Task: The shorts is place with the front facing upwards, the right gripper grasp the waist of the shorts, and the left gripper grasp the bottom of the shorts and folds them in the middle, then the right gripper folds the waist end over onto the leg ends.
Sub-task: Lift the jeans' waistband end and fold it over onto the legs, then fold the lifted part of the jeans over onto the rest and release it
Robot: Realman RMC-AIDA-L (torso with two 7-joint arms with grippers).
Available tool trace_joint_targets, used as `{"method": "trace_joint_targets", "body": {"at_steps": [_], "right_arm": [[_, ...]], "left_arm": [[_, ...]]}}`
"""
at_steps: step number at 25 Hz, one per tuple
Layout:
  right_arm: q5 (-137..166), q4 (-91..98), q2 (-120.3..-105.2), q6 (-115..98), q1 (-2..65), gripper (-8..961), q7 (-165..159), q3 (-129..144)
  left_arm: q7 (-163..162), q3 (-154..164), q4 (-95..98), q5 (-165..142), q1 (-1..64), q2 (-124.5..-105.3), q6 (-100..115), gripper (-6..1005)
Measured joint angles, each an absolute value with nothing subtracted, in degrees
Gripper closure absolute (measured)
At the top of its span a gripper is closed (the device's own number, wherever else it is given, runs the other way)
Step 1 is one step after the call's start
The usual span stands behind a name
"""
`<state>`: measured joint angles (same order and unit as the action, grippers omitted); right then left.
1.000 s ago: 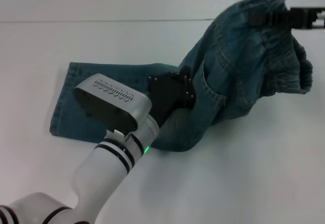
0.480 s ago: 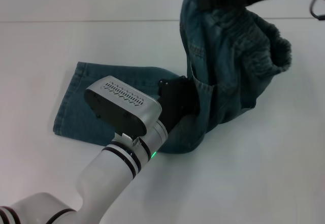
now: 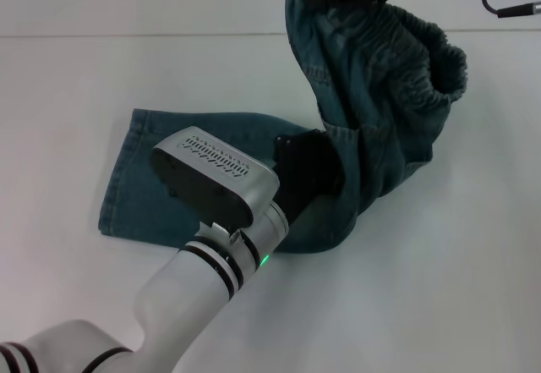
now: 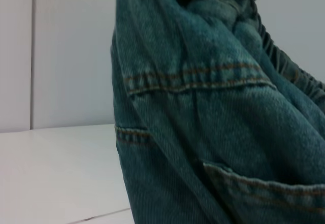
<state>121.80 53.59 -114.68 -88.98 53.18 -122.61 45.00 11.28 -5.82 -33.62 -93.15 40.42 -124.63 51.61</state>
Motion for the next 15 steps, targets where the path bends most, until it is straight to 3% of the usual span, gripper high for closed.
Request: {"method": "trace_joint_targets", "body": {"at_steps": [15], "right_arm": [[121.70,48.30,-114.92,-88.28,56.04,848,-119.64,46.37]], "left_arm": [[20.36,-11.96,-36.66,-94.05,28.01,-124.64,61.47,999]]}}
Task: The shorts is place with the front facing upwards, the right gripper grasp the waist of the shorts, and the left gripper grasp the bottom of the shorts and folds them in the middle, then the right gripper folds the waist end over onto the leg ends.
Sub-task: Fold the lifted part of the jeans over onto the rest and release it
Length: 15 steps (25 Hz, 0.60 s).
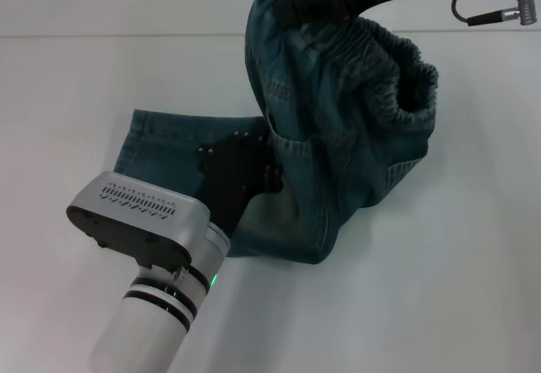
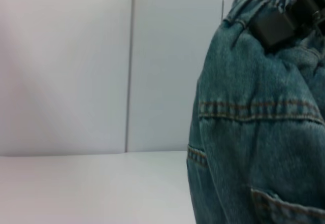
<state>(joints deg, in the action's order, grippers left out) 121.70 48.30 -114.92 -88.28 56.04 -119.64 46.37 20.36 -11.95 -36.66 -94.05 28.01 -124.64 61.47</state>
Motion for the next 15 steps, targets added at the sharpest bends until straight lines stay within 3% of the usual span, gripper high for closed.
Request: {"method": "trace_joint_targets", "body": {"at_steps": [15], "right_arm": [[121.69,43.55,-116.22,-85.58,60.01,818,-118.16,51.99]], "left_arm": [[24.67,-23.37,-36.83,-93.51,17.49,-124.62,65.62,999]]}}
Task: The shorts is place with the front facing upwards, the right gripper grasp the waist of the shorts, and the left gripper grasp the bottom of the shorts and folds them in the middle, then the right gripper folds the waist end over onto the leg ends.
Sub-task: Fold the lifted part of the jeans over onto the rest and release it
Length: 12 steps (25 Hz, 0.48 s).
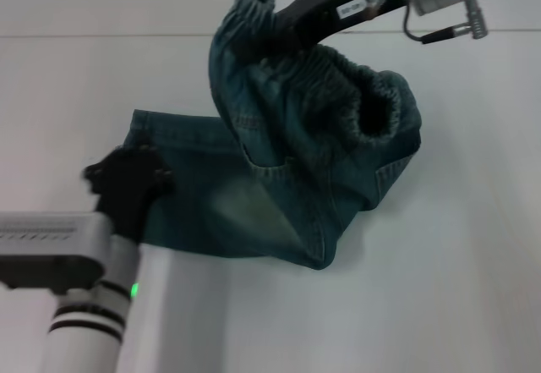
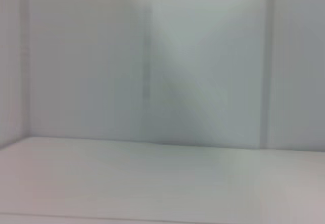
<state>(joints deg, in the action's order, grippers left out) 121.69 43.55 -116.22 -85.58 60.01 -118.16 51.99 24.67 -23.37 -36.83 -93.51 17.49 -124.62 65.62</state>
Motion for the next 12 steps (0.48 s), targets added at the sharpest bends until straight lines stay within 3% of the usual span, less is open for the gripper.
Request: {"method": "trace_joint_targets", "body": {"at_steps": [12], "right_arm": [[121.91,36.05,-119.70,-77.59,67.76,774,-113.80,60.36]], "left_arm": [[26.10,-27.72,-36.33,-93.26,12.87,-124.63,68.38,998]]}}
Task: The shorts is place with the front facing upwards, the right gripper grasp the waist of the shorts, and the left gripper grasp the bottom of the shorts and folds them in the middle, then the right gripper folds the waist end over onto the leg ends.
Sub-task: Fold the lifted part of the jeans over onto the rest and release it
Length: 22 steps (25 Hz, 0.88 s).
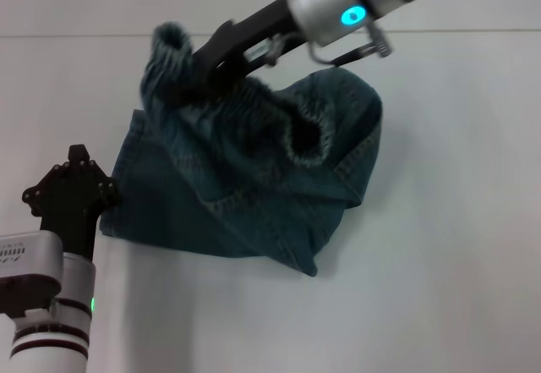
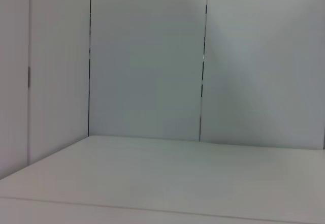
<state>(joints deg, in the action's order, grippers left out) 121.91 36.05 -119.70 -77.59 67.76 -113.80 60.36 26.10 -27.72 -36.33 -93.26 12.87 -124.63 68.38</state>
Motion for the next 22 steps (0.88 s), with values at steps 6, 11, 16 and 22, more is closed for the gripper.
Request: {"method": "trace_joint_targets", "body": {"at_steps": [6,11,16,22], "right_arm": [[121.47,32.95,-120.30,-72.07,69.84,752,-112.93,66.00],[121.41,32.79,-120.40,-69.72,69.88,734,-112.93,67.90],[119.62,32.82,-120.68,-67.76,70.14,716,-112.84,71.80],[116.27,33.30,-120.76,-65.75,70.49,694,-112.41,77.63]], "left_arm": [[26.11,-27.75,-36.23,-92.27,12.60,-124.63,69.95,998],[26.11,-28.46,-36.04,-91.07,11.63,-124.63,71.40,998],[26.11,-28.48,-35.89,-91.05,11.34,-124.63,71.88,997],[26.11,-28.47,-35.86,-91.05,11.24,-124.63,72.30,997]]}}
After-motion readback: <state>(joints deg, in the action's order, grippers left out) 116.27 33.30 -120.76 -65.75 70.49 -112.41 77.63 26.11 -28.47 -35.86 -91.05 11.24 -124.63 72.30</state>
